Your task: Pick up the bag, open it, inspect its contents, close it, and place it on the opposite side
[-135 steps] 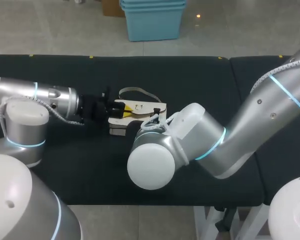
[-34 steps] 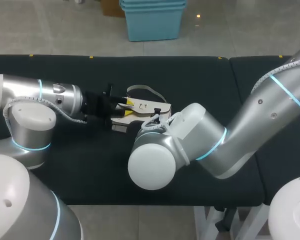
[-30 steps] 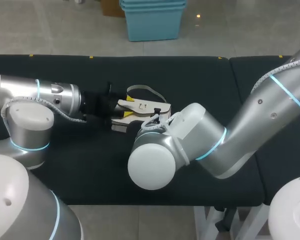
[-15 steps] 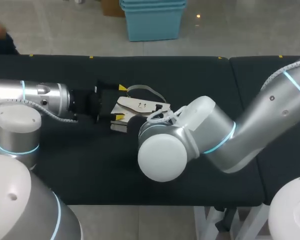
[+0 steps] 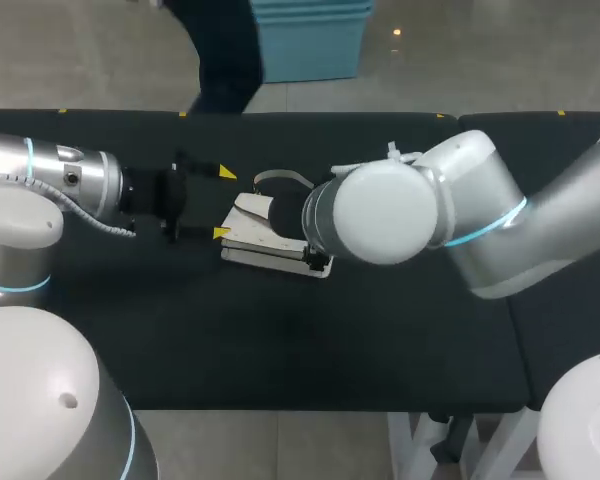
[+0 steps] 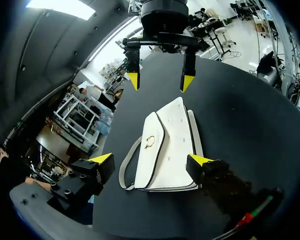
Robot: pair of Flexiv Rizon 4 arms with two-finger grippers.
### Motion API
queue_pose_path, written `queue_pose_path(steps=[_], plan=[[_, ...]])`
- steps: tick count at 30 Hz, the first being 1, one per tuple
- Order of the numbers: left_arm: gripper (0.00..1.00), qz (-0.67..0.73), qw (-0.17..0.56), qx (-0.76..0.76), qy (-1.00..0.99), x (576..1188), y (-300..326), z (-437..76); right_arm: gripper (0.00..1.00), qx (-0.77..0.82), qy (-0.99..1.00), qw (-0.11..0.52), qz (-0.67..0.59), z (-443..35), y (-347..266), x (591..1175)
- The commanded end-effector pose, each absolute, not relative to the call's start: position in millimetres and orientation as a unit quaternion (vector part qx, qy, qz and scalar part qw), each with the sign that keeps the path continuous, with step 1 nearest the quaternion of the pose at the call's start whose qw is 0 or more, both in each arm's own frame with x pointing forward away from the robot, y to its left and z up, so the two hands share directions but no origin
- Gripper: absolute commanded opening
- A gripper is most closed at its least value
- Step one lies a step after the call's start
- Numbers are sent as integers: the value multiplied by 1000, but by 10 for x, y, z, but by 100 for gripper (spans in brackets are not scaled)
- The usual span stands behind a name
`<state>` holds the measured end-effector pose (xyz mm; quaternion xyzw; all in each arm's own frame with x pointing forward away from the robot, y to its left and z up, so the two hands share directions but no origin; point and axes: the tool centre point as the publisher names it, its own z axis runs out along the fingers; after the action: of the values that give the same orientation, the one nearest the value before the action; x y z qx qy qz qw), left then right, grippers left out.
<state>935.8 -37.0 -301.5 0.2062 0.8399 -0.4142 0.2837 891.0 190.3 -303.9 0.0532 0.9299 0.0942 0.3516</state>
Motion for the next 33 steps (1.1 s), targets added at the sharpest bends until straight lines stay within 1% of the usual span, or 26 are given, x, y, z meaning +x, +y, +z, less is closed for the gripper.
queue_pose_path(steps=[1,8,13,17,21,33], plan=[[100,-393,235,224,860,9403,-340,-2954,100,43,957,274,86,-2906,1878,8942],[100,-364,179,228,885,9408,-337,-2893,100,36,973,220,60,-2852,1850,8939],[100,-320,121,225,912,9393,-357,-2972,100,33,985,161,48,-2820,1802,8925],[100,-294,91,220,926,9346,-333,-3037,100,40,989,135,34,-2784,1759,8913],[100,-244,102,210,941,9325,-291,-3075,100,73,992,80,70,-2780,1668,8897],[100,-244,102,210,941,9325,-291,-3075,100,73,992,80,70,-2780,1668,8897]])
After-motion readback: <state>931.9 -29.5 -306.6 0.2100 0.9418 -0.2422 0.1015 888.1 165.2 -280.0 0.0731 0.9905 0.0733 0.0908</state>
